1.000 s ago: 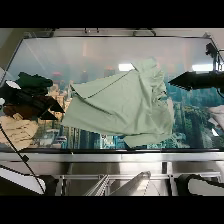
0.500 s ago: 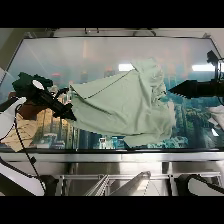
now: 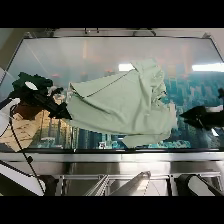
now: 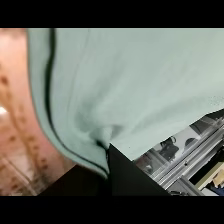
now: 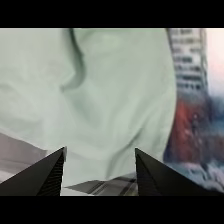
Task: Fold the shirts.
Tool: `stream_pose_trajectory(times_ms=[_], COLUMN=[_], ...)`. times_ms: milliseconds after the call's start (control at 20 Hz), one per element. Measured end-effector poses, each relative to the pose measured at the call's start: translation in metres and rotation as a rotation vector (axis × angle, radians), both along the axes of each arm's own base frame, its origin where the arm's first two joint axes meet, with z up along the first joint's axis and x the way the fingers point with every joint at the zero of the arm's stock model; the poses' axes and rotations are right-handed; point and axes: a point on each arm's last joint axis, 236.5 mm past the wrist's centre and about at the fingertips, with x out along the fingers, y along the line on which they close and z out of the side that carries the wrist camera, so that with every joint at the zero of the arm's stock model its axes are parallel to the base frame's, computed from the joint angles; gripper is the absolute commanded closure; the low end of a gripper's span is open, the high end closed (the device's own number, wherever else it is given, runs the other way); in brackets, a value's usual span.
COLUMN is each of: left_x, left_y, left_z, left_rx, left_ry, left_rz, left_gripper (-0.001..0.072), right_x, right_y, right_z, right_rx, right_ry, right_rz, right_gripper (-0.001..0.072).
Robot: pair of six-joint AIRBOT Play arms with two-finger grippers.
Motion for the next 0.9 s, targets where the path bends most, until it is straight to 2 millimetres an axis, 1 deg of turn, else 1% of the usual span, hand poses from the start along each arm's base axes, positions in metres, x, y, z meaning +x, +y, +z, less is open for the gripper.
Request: stream_pose_trajectory(times_ms=[150,250,350,450,500,600,700,900], left_x=[0.007,0.010,0.012,0.012,0.013,0.013,0.012,0.011], left_y=[0.004,-0.002,-0.006,-0.008,-0.009,-0.010,-0.011,-0.012], left_z=[0.005,0.013,0.018,0.022,0.023,0.024,0.026,0.027], left_rx=[-0.042,-0.091,-0.128,-0.145,-0.150,-0.160,-0.169,-0.176], left_ry=[-0.015,-0.018,-0.020,-0.021,-0.022,-0.022,-0.018,-0.015], left_rz=[0.053,0.075,0.084,0.088,0.089,0.089,0.089,0.088], left_gripper=[0.0689,0.0689,0.0689,0.0689,0.0689,0.0689,0.0689,0.0689], right_x=[-0.024,-0.039,-0.049,-0.052,-0.052,-0.049,-0.045,-0.040], right_y=[0.006,0.014,0.023,0.032,0.037,0.046,0.050,0.052], right_z=[-0.035,-0.057,-0.071,-0.079,-0.082,-0.083,-0.084,-0.087], right_rx=[0.024,0.050,0.076,0.116,0.139,0.189,0.217,0.239], right_ry=[0.099,0.158,0.186,0.180,0.176,0.159,0.138,0.114], right_rz=[-0.045,-0.056,-0.058,-0.067,-0.071,-0.080,-0.087,-0.100], right_gripper=[0.0207,0.0207,0.0209,0.0217,0.0229,0.0230,0.0230,0.0230])
